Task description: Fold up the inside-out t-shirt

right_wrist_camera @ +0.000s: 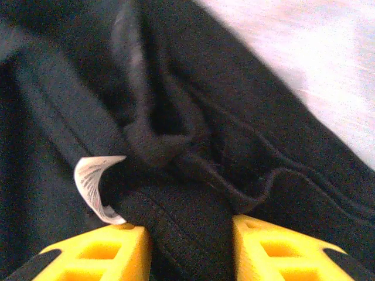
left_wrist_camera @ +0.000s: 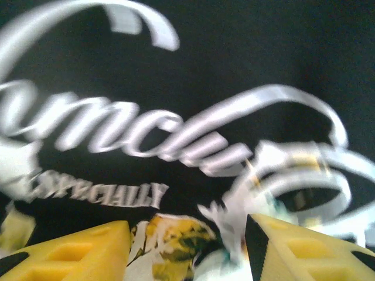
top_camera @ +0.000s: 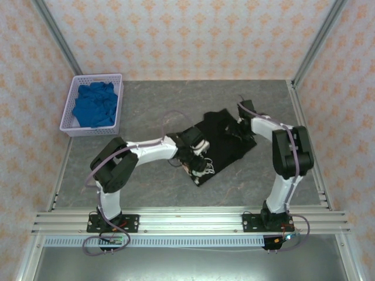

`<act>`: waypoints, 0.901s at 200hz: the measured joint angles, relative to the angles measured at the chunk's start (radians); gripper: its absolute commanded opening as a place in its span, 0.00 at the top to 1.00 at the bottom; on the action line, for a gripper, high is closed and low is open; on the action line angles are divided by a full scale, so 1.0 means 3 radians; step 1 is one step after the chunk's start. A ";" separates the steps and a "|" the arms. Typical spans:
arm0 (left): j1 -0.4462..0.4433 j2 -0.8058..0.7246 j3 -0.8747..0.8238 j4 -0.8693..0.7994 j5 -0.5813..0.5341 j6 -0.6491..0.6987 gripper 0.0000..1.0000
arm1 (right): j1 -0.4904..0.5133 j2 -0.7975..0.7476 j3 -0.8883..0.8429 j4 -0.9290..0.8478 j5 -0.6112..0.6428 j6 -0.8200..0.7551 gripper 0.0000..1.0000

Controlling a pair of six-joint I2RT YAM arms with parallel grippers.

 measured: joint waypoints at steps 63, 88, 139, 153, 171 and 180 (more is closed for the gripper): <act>-0.0146 -0.0788 -0.0229 0.0120 0.0122 0.0024 0.43 | 0.0366 -0.0011 0.0547 -0.0175 -0.0225 -0.0354 0.47; 0.0375 -0.0923 -0.0169 0.0259 0.0097 -0.0219 0.43 | 0.0150 -0.0579 0.0134 -0.0188 -0.0098 -0.0342 0.42; 0.1284 -0.0132 0.0509 0.0206 -0.0104 -0.0540 0.35 | 0.0134 -0.0693 -0.0253 -0.0118 -0.0072 -0.0163 0.33; 0.1399 0.0135 0.0731 0.0132 -0.0118 -0.0556 0.34 | 0.0153 -0.0638 -0.0314 -0.0086 -0.0108 -0.0109 0.32; 0.1476 0.0416 0.0954 0.0050 -0.0102 -0.0553 0.34 | 0.0182 -0.0582 -0.0360 -0.0033 -0.0140 -0.0051 0.33; 0.1486 0.0529 0.1034 0.0017 -0.0072 -0.0553 0.33 | 0.0197 -0.0549 -0.0371 0.0001 -0.0150 -0.0020 0.34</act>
